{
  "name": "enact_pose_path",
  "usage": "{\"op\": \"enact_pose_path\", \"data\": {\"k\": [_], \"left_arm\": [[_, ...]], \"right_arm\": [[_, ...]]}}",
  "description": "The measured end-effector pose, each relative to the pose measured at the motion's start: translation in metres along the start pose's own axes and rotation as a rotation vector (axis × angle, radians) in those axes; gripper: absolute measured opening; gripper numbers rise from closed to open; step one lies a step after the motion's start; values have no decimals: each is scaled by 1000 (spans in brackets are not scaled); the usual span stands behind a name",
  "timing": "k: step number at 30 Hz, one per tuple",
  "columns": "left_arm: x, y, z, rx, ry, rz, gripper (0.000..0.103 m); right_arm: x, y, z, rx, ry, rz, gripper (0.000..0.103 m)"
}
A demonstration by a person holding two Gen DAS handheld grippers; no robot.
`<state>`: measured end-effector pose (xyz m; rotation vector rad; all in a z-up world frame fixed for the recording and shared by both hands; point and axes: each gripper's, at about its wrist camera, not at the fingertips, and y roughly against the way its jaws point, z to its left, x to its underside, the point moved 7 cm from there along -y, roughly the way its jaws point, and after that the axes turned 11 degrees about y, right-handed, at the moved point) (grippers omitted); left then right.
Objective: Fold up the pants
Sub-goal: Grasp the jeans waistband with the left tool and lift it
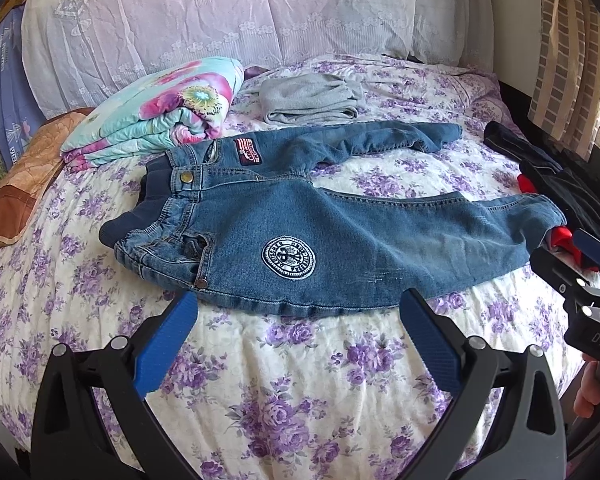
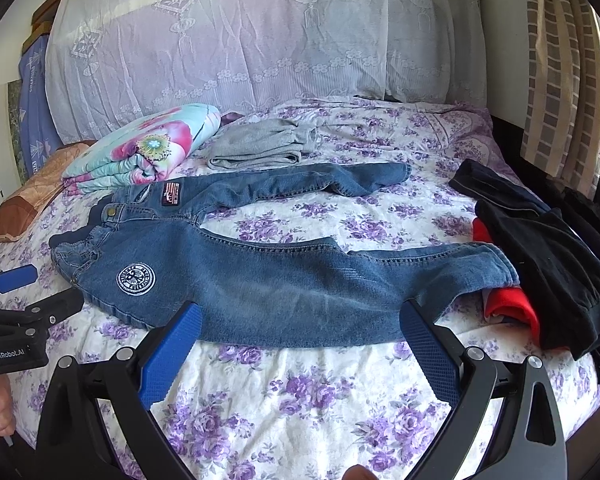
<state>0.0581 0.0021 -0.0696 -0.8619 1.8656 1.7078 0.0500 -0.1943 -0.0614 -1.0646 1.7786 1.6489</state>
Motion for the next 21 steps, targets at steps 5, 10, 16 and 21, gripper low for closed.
{"op": "enact_pose_path", "data": {"k": [5, 10, 16, 21], "left_arm": [[6, -7, 20, 3, -28, 17, 99], [-1, -24, 114, -68, 187, 67, 99], [-20, -56, 188, 23, 437, 139, 99], [-41, -94, 182, 112, 448, 199, 93]], "right_arm": [[2, -6, 9, 7, 49, 19, 100], [-1, -15, 27, -11, 105, 26, 100], [10, -39, 63, -59, 164, 77, 100], [20, -46, 71, -22, 192, 114, 100]]}}
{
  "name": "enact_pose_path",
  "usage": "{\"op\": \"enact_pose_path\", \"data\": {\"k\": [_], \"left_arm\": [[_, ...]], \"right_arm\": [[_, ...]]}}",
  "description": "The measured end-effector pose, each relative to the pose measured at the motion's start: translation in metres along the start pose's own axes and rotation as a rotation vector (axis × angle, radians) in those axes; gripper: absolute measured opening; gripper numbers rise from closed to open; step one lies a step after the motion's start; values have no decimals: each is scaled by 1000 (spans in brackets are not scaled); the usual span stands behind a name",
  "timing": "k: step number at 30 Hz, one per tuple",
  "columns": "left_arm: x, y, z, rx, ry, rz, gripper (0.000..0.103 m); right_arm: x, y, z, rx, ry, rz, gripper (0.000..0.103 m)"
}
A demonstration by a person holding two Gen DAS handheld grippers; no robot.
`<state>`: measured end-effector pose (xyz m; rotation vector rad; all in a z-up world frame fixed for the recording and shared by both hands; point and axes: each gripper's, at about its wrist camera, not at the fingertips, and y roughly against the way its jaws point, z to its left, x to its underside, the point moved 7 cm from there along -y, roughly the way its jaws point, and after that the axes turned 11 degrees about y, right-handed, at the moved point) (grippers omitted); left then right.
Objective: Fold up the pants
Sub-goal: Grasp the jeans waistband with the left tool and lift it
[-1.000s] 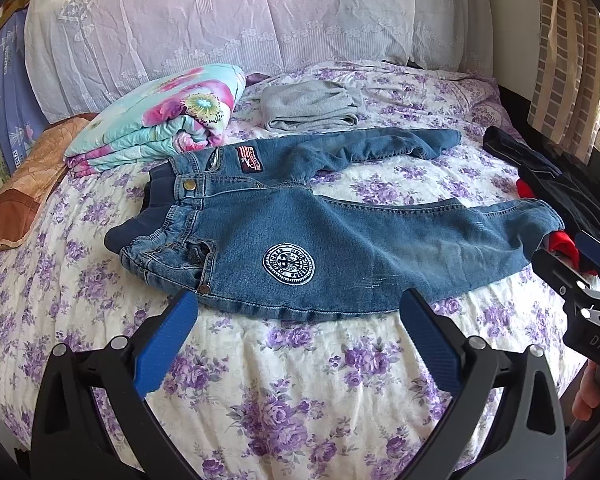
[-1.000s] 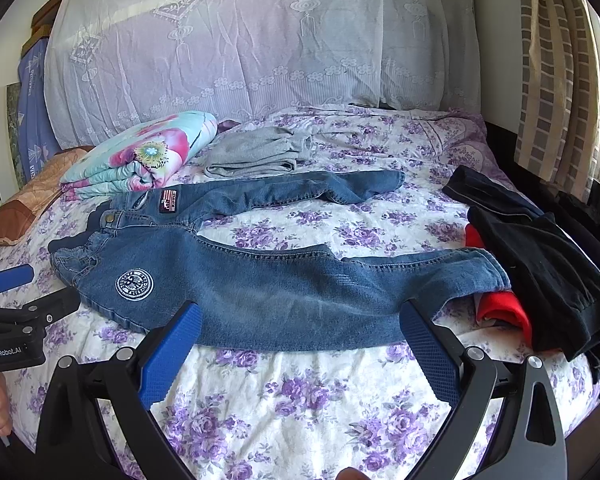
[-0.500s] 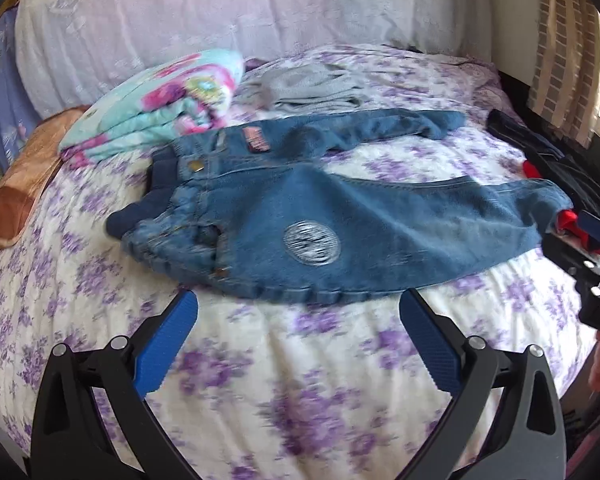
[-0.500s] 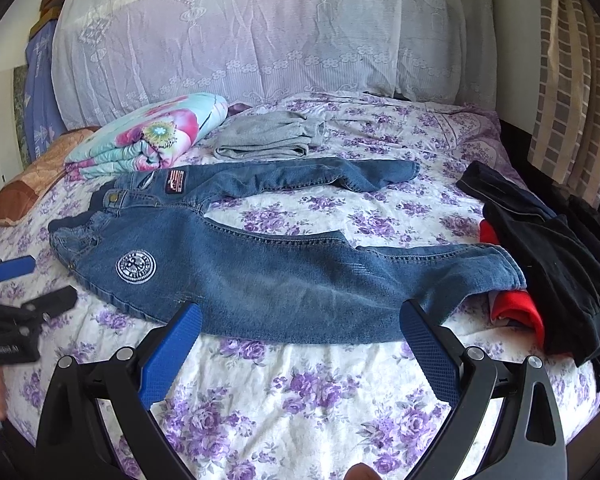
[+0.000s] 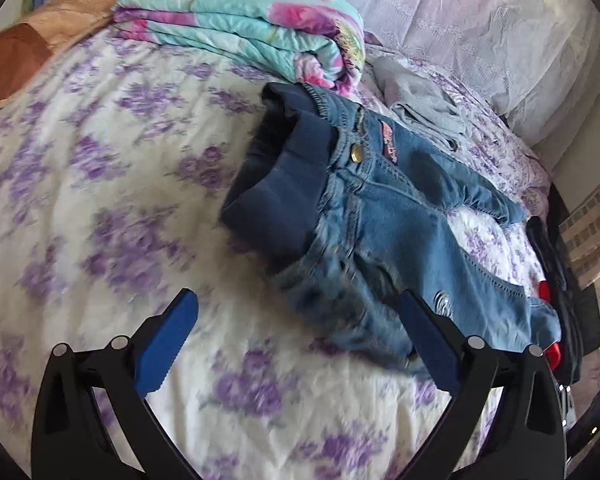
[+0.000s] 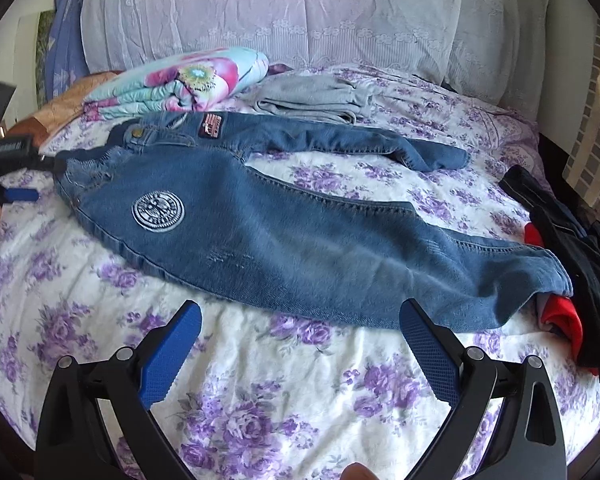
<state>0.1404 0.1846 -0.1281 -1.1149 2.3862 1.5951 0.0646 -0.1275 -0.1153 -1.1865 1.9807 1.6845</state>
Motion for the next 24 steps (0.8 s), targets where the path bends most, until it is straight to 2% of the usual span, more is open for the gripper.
{"op": "enact_pose_path", "data": {"k": [1, 2, 3, 4, 6, 9, 13, 18, 22, 24], "left_arm": [[-4, -11, -4, 7, 2, 19, 83], [-6, -20, -6, 8, 5, 41, 44], [-6, -34, -7, 26, 27, 97, 31], [-6, -41, -7, 56, 68, 125, 27], [-6, -43, -5, 91, 104, 111, 21], [-1, -21, -3, 159, 105, 55, 16], [12, 12, 8, 219, 134, 5, 15], [29, 51, 49, 204, 184, -46, 15], [39, 62, 87, 179, 258, -62, 15], [43, 57, 99, 166, 283, -47, 22]], "right_arm": [[1, 0, 0, 5, -1, 3, 100], [2, 0, -3, 13, -6, 8, 100], [4, 1, -5, 18, -11, 10, 100], [5, 3, -8, 26, -15, 12, 100], [9, 7, -15, 43, -23, 11, 100], [14, 9, -25, 60, -30, 13, 100], [20, 9, -36, 67, -48, 16, 100], [29, 14, -46, 71, -56, 10, 100], [42, 14, -70, 86, -126, 21, 100], [50, 12, -88, 93, -188, 34, 100]]}}
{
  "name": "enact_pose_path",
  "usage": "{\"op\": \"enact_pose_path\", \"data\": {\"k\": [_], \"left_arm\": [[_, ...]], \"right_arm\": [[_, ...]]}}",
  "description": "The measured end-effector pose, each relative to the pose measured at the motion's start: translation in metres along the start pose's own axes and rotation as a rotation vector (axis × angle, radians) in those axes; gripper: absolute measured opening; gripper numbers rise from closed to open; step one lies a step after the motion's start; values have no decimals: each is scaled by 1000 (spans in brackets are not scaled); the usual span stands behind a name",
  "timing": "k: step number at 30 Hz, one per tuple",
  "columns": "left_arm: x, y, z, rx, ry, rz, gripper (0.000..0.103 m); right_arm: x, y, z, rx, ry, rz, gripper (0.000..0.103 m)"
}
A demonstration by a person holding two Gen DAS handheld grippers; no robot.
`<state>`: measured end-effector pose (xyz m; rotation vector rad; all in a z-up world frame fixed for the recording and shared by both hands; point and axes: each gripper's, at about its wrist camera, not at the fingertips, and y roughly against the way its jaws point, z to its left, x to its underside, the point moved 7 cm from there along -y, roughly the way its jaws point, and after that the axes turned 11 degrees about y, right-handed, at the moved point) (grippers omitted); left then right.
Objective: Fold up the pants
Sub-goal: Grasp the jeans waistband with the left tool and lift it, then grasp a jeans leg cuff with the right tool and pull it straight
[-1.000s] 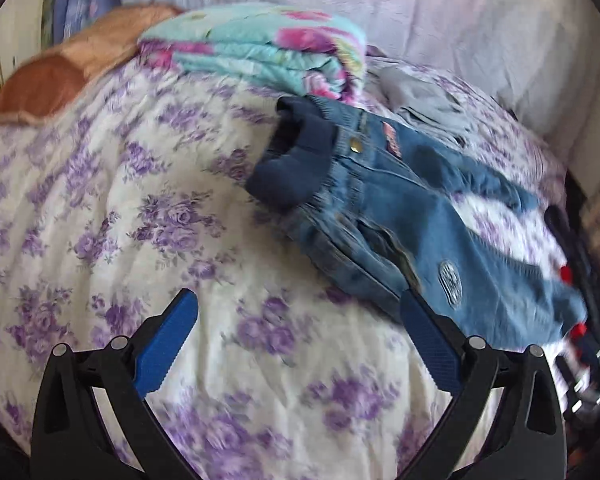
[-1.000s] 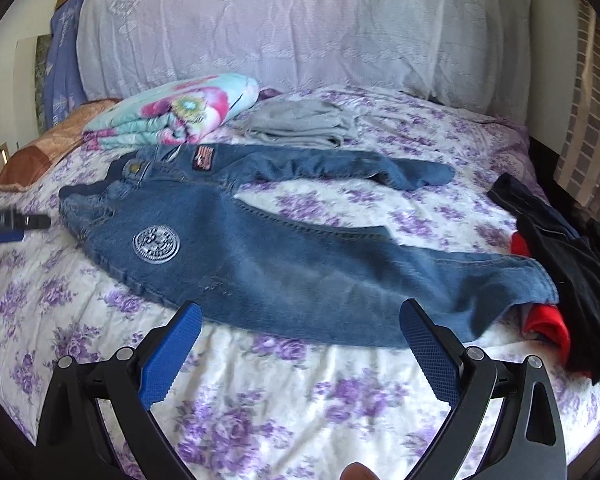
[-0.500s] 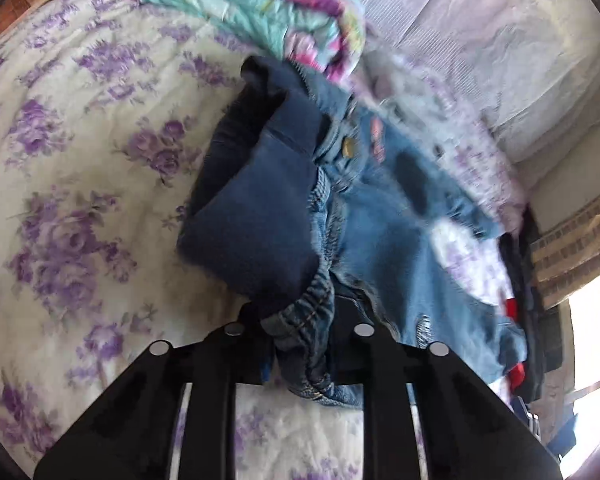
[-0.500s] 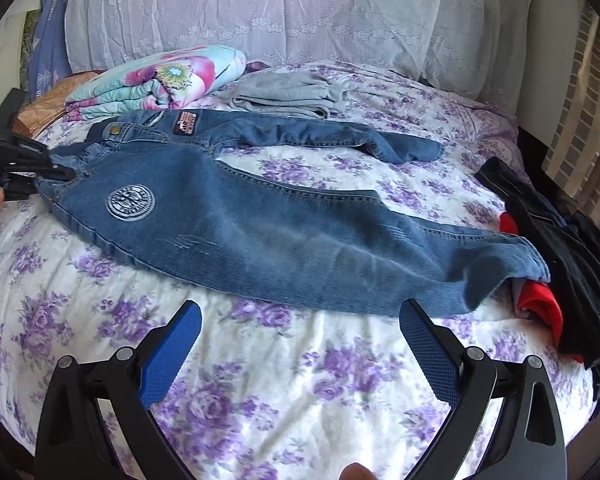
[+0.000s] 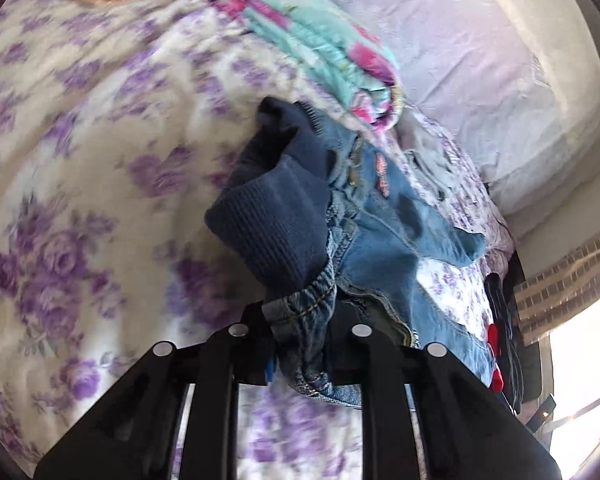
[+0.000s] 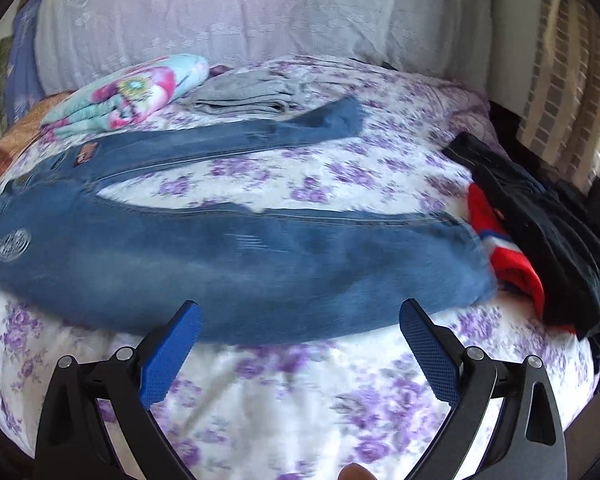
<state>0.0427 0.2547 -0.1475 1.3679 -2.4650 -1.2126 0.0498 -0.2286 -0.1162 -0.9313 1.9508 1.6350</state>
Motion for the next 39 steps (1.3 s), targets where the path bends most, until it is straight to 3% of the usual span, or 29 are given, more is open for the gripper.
{"op": "enact_pose_path", "data": {"k": [2, 4, 6, 9, 11, 13, 16, 19, 22, 24, 28, 32, 33, 36, 37, 39], "left_arm": [[1, 2, 7, -56, -8, -20, 35], [-5, 23, 9, -142, -52, -132, 42], [-13, 51, 6, -200, -98, -251, 64], [-22, 89, -14, -236, -164, -404, 84], [-25, 96, -38, -207, -220, -428, 88], [-23, 89, -70, -166, -303, -417, 94], [-11, 59, -115, -97, -403, -352, 97], [10, 14, -153, -15, -483, -235, 97], [32, -29, -172, 33, -540, -139, 97], [45, -56, -179, 51, -565, -106, 97], [61, -87, -177, 60, -603, -63, 97], [57, -101, -164, 60, -574, -14, 97], [55, -101, -161, 70, -551, -2, 97], [47, -100, -154, 99, -484, 13, 97], [45, -100, -152, 99, -470, 12, 97], [42, -99, -147, 96, -446, 4, 97]], "right_arm": [[9, -5, -29, 11, -109, 29, 100], [19, -11, -59, -10, -245, 46, 100], [26, -16, -78, -23, -341, 59, 100], [7, -18, -80, -7, -308, 40, 100], [-28, -17, -70, -18, -211, -29, 100], [-63, -22, -61, -77, -150, -87, 100], [-114, -47, -56, -192, -136, -92, 100], [-155, -88, -56, -362, -196, -62, 100], [-171, -133, -58, -457, -309, 2, 100], [-172, -160, -59, -482, -380, 32, 98], [-173, -222, -61, -474, -475, 72, 82], [-184, -264, -53, -505, -511, 74, 81], [-187, -272, -51, -499, -513, 74, 77], [-193, -286, -47, -464, -490, 75, 25], [-198, -282, -48, -448, -474, 63, 17], [-206, -264, -50, -411, -423, 23, 14]]}}
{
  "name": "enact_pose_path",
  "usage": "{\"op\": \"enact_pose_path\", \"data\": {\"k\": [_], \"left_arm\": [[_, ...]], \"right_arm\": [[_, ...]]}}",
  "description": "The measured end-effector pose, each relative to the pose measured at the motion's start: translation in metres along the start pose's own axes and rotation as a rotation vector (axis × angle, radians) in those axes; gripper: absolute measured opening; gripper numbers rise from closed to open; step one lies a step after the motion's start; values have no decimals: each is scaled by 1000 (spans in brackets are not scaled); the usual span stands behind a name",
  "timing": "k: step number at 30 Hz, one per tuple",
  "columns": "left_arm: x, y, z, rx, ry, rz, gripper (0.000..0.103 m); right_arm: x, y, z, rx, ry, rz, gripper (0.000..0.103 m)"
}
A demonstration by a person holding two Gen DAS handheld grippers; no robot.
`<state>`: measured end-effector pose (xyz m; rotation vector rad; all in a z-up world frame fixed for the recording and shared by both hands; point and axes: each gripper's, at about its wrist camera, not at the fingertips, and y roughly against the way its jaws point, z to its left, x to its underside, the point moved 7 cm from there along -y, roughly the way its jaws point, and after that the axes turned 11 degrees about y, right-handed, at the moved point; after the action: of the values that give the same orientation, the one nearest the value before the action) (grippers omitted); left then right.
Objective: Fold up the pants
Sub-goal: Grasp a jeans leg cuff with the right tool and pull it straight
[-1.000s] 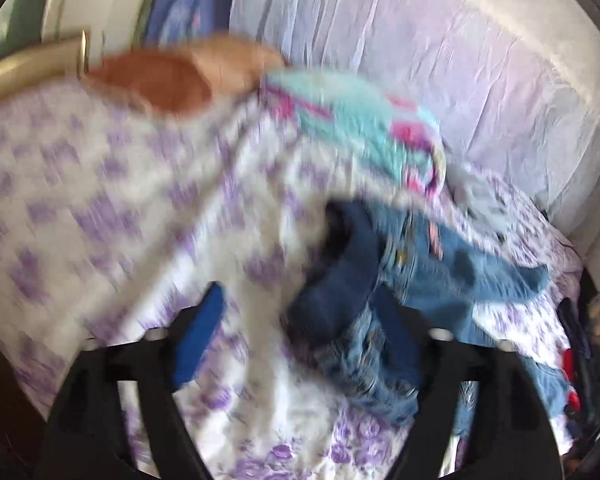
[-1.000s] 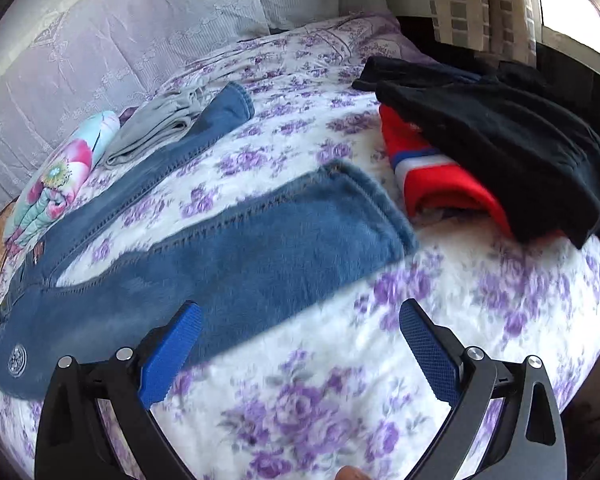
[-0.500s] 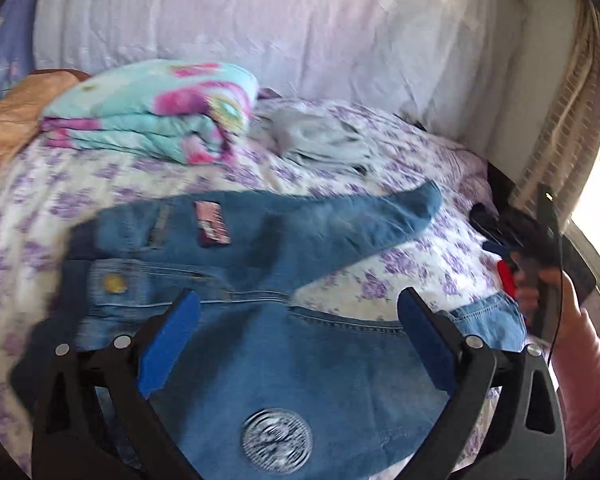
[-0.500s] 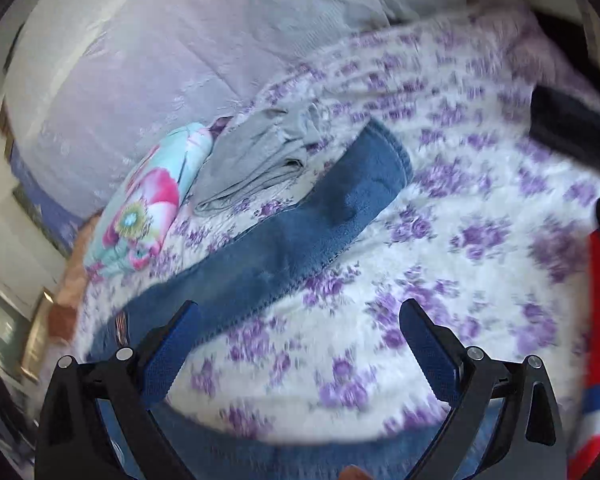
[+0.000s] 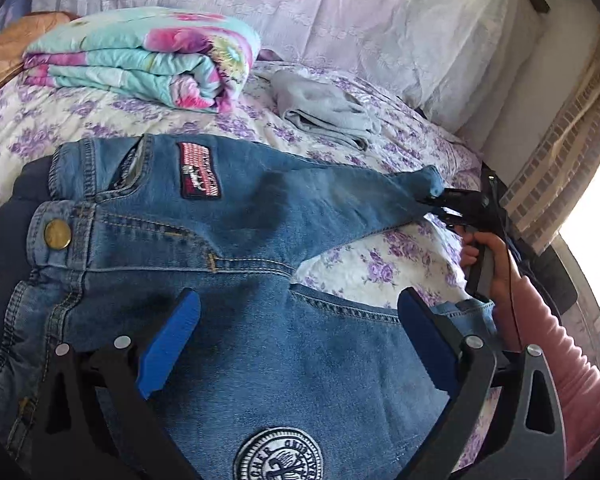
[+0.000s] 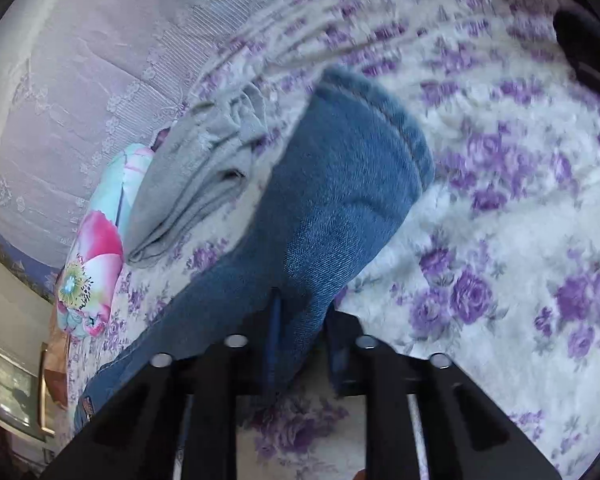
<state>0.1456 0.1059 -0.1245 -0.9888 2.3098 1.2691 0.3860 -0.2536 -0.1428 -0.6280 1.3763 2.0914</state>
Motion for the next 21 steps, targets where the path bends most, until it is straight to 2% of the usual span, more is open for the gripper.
{"op": "enact_pose_path", "data": {"k": [3, 6, 7, 8, 9, 10, 11, 14, 16, 17, 21], "left_arm": [[0, 3, 1, 8, 15, -5, 97], [1, 4, -2, 0, -4, -12, 97], [1, 4, -4, -5, -14, -16, 97], [2, 5, -5, -8, -23, -19, 97], [2, 5, -6, -10, -34, -22, 97], [3, 6, -8, -10, -41, -23, 97], [3, 6, -8, -11, -45, -25, 97], [4, 7, -8, -16, -49, -28, 97], [4, 7, -7, -11, -40, -21, 97], [5, 6, -6, -3, -32, -12, 97], [6, 5, -5, -3, -28, -7, 97]], "right_arm": [[-10, 45, 30, 148, 180, -78, 14], [-4, 79, 51, 315, 300, -103, 16], [1, 85, 54, 343, 330, -100, 28], [8, 83, 59, 360, 378, -55, 39], [15, 79, 59, 352, 401, -1, 66], [21, 79, 55, 350, 387, 27, 72], [24, 86, 47, 335, 329, 26, 72], [23, 113, 24, 197, 132, -22, 73], [25, 122, 5, 165, 16, -45, 75], [26, 122, -13, 168, -42, -41, 75], [36, 100, -61, 243, -111, -12, 72]]}}
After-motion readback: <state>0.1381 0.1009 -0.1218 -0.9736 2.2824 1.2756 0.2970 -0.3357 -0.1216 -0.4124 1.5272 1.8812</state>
